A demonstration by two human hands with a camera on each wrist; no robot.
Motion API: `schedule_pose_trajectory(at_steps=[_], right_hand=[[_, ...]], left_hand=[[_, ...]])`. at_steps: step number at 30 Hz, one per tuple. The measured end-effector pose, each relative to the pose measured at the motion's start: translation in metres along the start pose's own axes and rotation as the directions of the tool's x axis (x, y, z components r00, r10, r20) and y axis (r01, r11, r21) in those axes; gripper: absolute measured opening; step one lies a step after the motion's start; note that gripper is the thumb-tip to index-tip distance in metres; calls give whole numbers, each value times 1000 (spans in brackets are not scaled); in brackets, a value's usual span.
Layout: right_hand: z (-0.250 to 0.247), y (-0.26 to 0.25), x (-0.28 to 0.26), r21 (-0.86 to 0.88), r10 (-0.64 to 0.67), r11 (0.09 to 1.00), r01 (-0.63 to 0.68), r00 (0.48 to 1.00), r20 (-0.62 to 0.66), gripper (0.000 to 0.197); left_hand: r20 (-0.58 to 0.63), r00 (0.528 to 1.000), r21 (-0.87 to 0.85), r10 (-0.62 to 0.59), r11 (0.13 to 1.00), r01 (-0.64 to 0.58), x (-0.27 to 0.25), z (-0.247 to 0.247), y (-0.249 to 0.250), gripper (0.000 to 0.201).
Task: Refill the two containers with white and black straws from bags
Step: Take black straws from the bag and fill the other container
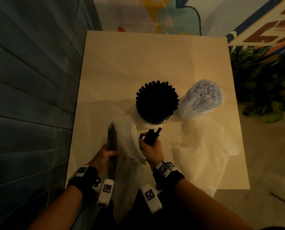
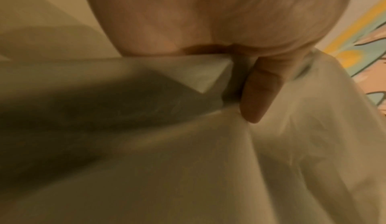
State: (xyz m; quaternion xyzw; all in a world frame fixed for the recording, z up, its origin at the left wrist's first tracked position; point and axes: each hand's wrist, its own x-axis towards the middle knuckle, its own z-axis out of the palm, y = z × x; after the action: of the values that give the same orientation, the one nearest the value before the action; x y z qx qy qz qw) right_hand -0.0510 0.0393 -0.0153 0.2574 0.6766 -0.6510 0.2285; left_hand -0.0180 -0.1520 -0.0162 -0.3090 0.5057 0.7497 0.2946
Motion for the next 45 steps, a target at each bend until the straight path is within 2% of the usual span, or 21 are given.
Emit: schedule_pose_trajectory(at_steps=[3,5,8,10,14,16,18,20,23,25,27,30,32,35,37,39,40,42,43,45], right_hand=[[-2,1,-2,-18,-29,999,32,985,167,14],[0,4,-3,-63,-49,996,67,967,250,13],[4,4,-5,-118,-54,989,92,954,295,14],[5,3,-6,-90,-63,992,91,960,272,13],[2,-2,-10,12,-142,990,143,963,228,15],[-2,-7,-13,67,-187,982,179,970,153,14],[-12,-19,-17,129,-225,968,213,971,81,16],[-23,-36,-21,225,-231,951,211,971,64,19],[-35,-63,-27,307,-270,917,255,963,7,21],[-43,-84,-31,296,-370,881,368,928,-53,20],[-55,-106,-32,219,-499,831,512,859,-116,26],[-74,-130,-29,165,-624,744,647,762,-174,27],[-84,-140,-27,182,-640,718,672,740,-206,25],[-93,-147,-27,213,-620,718,663,748,-240,19],[-95,-148,-27,248,-600,716,652,757,-258,19],[-95,-150,-25,272,-598,706,654,756,-267,21],[-94,-151,-24,277,-605,697,662,749,-270,21],[-92,-158,-23,278,-622,678,680,733,-276,21],[-91,-161,-23,276,-630,672,687,726,-274,22],[-89,-168,-21,281,-649,657,700,714,-262,24]], left_hand=[[27,998,105,58,993,-61,0,4,4,55],[31,994,182,107,977,-111,1,9,5,50],[59,986,264,154,951,-164,3,19,5,56],[59,984,266,166,948,-176,3,24,5,63],[76,984,318,164,931,-180,2,26,12,58],[60,987,342,148,926,-160,4,19,17,56],[38,990,317,139,938,-144,3,9,20,67],[6,996,293,94,952,-92,3,0,20,84],[-8,999,369,41,929,-35,8,-7,14,76],[-71,997,436,41,900,-6,15,-8,9,63],[-114,991,492,64,871,0,23,-8,5,48],[-177,977,591,122,807,7,34,-11,-2,48],[-229,962,668,147,742,46,37,-11,-3,39],[-281,944,682,172,728,71,37,-8,4,49],[-334,905,725,265,685,67,32,-7,14,71],[-331,834,815,442,579,16,26,-2,26,86],[-286,786,860,549,509,-43,23,4,35,87],[-118,677,912,726,350,-216,18,26,57,92],[-11,630,913,776,265,-310,18,40,70,97],[195,562,885,804,103,-454,22,70,97,103]])
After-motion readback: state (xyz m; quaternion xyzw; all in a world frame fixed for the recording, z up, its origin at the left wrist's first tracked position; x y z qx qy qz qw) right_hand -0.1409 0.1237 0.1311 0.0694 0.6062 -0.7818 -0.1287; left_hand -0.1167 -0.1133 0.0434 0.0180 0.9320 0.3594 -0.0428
